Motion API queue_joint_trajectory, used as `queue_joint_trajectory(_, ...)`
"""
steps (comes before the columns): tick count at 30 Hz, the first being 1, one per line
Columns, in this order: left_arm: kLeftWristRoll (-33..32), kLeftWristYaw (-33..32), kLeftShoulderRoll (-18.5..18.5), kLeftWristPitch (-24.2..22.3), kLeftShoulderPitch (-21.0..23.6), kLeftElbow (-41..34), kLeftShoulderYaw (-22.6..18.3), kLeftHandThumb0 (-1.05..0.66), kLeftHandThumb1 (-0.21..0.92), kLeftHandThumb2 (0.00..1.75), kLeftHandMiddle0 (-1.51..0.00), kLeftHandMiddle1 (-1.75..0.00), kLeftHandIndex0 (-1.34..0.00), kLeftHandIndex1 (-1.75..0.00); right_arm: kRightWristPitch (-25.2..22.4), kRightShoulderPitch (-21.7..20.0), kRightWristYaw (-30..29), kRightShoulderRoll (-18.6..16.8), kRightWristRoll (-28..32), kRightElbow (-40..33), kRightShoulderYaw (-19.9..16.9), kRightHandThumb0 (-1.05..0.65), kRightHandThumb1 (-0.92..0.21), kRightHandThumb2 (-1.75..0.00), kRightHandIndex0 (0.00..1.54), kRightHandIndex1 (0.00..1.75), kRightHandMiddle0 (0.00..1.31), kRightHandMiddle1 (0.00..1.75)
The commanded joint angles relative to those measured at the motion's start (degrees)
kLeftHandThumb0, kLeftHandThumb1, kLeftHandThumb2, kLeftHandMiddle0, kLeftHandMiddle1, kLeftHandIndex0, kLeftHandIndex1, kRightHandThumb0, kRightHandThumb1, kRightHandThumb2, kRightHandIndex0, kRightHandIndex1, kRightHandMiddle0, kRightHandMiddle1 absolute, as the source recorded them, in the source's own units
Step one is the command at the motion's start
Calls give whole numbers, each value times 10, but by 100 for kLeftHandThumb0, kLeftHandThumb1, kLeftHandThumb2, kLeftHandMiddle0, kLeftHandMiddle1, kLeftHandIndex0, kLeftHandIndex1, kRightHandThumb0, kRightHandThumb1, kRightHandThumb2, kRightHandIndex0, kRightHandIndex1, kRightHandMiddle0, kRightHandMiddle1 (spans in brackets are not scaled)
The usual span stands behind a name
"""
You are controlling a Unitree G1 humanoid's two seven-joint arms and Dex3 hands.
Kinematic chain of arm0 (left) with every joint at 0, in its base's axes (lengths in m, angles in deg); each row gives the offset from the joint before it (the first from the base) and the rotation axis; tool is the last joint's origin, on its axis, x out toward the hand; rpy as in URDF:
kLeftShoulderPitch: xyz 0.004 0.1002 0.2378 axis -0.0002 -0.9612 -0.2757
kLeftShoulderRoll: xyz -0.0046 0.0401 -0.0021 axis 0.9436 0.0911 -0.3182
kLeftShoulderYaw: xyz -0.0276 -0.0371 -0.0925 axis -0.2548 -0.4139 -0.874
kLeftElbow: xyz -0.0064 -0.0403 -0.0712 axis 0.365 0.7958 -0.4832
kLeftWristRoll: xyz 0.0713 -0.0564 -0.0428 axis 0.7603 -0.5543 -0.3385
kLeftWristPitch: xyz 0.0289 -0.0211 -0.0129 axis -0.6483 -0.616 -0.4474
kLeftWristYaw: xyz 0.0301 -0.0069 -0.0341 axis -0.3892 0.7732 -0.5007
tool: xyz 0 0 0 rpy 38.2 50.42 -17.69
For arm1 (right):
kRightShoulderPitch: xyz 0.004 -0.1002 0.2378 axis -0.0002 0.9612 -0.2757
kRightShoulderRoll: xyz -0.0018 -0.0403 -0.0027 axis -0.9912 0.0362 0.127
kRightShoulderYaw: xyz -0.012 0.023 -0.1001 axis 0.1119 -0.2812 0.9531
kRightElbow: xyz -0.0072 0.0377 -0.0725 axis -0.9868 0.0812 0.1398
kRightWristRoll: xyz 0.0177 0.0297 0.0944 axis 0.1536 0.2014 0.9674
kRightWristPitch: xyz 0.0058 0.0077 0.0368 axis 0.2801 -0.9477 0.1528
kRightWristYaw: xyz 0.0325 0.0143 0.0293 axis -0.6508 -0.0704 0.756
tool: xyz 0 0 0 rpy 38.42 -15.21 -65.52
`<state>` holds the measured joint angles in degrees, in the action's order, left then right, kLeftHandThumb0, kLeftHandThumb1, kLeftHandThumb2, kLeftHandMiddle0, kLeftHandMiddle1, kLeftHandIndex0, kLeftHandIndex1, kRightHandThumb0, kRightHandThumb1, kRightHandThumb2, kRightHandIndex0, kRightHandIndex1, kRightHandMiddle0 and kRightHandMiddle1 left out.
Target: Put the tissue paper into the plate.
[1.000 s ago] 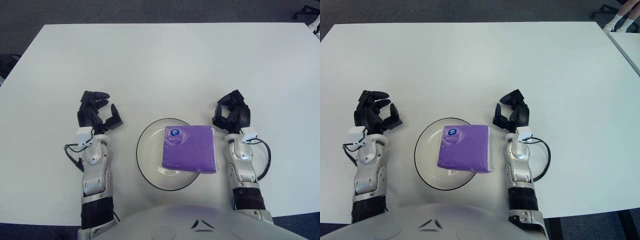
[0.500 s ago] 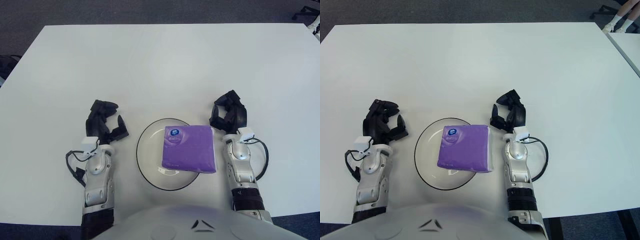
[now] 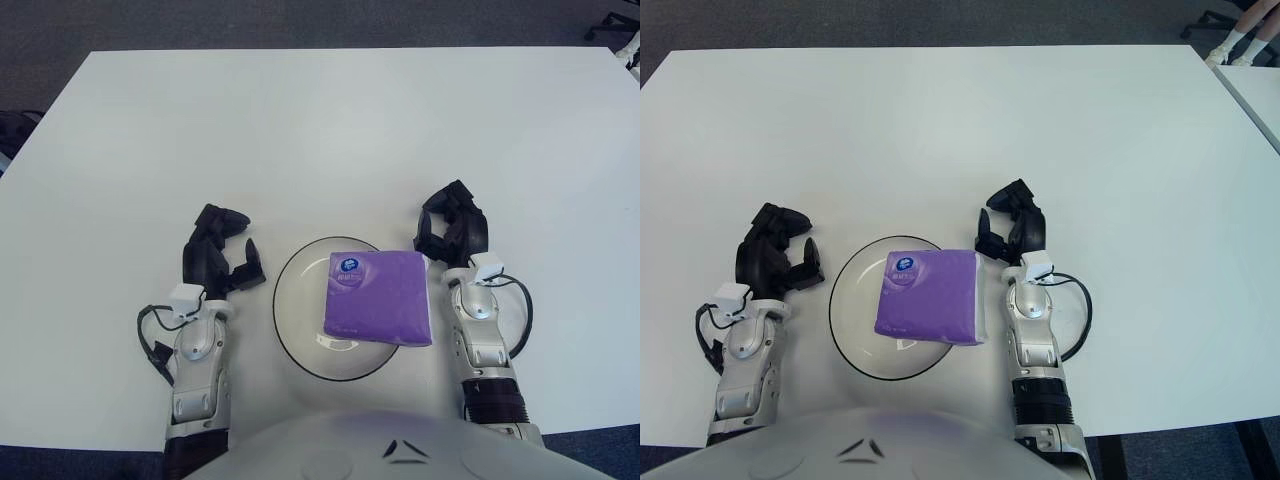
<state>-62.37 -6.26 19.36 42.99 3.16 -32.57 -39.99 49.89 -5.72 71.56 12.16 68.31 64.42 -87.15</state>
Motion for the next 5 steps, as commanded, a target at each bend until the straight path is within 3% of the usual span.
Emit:
queue_joint_trajectory(1,-11,17,3,-13,-32,36,7,-1,10,158,-77,-175,-53,-175,-75,60,10,-11,10,42,7,-44,-45,-116,89,175,51,175)
queue_joint_trajectory(5,-10,23,9,-3,-36,49,9,-1,8,160,-79,-175,-55,-175,-79,61,11,-12,11,37,7,-44,-45,-116,89,175,51,175)
